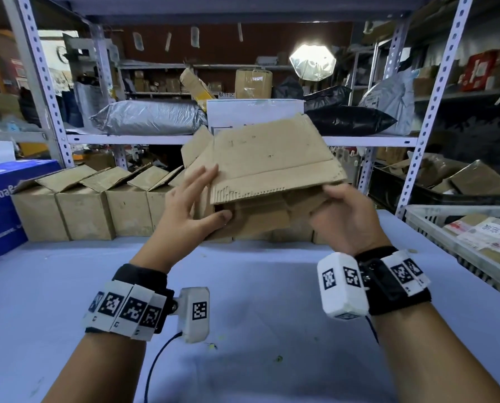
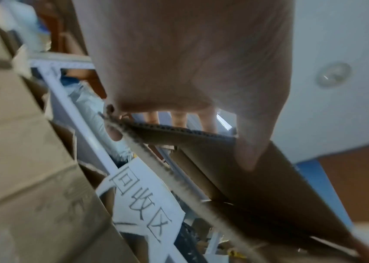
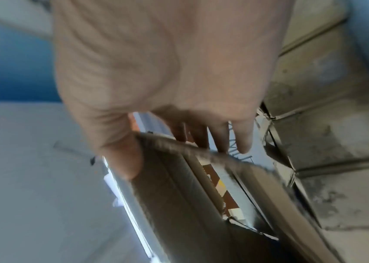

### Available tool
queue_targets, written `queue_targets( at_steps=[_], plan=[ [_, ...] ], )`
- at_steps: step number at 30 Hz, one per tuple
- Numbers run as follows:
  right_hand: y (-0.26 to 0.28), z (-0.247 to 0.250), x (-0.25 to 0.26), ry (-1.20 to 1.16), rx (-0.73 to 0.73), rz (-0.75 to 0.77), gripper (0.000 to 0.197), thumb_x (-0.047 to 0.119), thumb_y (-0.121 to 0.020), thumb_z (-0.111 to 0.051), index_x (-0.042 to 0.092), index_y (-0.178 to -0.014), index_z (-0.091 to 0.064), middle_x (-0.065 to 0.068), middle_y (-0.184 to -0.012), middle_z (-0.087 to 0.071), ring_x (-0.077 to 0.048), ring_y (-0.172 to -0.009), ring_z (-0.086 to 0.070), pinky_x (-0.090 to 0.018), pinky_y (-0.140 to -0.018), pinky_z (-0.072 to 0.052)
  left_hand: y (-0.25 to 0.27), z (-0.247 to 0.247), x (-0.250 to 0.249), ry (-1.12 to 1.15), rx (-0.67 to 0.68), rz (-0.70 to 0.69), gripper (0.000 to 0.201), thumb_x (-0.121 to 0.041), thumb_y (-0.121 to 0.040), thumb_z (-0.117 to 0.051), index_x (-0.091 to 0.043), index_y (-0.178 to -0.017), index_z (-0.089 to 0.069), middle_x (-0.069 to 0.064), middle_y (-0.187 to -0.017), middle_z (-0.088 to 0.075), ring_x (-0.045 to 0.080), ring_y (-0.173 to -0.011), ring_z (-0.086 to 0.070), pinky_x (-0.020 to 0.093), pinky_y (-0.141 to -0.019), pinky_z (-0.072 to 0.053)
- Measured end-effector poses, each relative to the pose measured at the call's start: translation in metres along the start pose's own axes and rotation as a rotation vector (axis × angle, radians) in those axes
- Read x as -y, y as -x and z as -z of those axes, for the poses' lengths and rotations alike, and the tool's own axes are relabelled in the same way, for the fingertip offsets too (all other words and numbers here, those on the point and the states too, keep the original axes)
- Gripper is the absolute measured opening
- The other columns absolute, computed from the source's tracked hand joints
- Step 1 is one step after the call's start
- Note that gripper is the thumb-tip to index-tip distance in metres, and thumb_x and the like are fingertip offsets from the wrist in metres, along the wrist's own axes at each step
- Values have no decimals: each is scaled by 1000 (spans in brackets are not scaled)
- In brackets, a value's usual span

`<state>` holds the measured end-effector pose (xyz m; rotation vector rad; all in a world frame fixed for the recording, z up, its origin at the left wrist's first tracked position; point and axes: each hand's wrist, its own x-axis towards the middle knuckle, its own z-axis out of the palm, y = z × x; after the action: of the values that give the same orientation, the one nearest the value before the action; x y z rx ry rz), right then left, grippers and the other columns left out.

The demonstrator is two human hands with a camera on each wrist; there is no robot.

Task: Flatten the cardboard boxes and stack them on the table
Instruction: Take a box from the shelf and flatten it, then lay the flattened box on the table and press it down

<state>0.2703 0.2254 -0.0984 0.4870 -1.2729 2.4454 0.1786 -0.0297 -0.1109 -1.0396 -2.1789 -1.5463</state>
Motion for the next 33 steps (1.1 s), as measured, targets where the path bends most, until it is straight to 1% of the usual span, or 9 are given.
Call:
queue_targets(
  at_steps=[3, 6, 10, 12, 14, 17, 23, 29, 33],
  plan=[
    [2, 10, 6, -128, 213, -113, 82, 54, -90, -55, 10, -155, -30, -24, -157, -24, -45, -149, -17, -65, -119, -12, -1, 10, 4, -249, 101, -37, 80, -73, -63, -82, -52, -135, -55, -28, -159, -26, -1, -139, -14, 35, -118, -14],
    [-2, 24, 16, 0, 84, -237, 92, 72, -84, -48, 12, -152, -39, -26, -152, -40, -47, -139, -40, -65, -109, -35, -2, 14, 7, -362, 146, -61, 65, -78, -60, -68, -51, -119, -67, -28, -155, -32, -7, -129, -15, 33, -115, -14],
    [-14, 51, 5, 490, -391, -252, 48, 32, -95, -63, 6, -135, -56, -20, -130, -64, -37, -112, -64, -60, -100, -48, -12, 14, 14, -304, 46, -4, 23, -50, -85, -71, -45, -108, -72, -7, -152, -41, 14, -140, -24, 42, -120, -23],
    [-13, 58, -3, 488, -400, -259, 42, 19, -95, -62, 0, -133, -56, -24, -129, -63, -37, -107, -64, -57, -96, -49, -15, 15, 21, -213, -28, 110, 36, -32, -89, -77, -38, -124, -68, 1, -143, -45, 22, -138, -37, 43, -115, -36],
    [-5, 63, -8, 479, -372, -304, 40, 14, -95, -62, -2, -130, -56, -27, -128, -63, -35, -103, -65, -54, -94, -52, -18, 17, 29, -23, -80, 252, 44, -24, -88, -79, -35, -129, -65, -5, -108, -63, 18, -107, -60, 37, -89, -54],
    [7, 70, -14, 474, -348, -389, 36, 5, -94, -61, -8, -127, -57, -22, -104, -73, -29, -82, -73, -40, -64, -62, -17, 21, 45, 28, 53, 354, 44, -15, -86, -82, -36, -121, -69, -9, -65, -54, 12, -54, -49, 24, -51, -49],
    [18, 82, -22, 1063, -256, -471, 84, 0, -85, -75, 14, -153, -28, -8, -99, -64, -18, -86, -64, -23, -65, -53, -5, 19, 65, 12, 345, 538, 47, -12, -87, -80, -38, -123, -63, 2, -119, -59, 10, -82, -72, 23, -65, -58],
    [25, 92, -20, 1505, 62, -793, 79, 22, -88, -76, 24, -153, -32, 18, -83, -42, 3, -50, -58, -18, -44, -44, -2, 10, 79, -217, 626, 613, 51, -23, -89, -79, -36, -133, -55, 2, -93, -62, 15, -72, -63, 30, -61, -54],
    [21, 80, -16, 1745, 173, -851, 69, 32, -84, -80, 26, -145, -48, 3, -131, -53, -17, -103, -62, -22, -57, -57, -4, 0, 79, -612, 788, 520, 58, -44, -88, -77, -44, -139, -51, -7, -97, -54, 3, -52, -53, 19, -52, -49]
  ],
)
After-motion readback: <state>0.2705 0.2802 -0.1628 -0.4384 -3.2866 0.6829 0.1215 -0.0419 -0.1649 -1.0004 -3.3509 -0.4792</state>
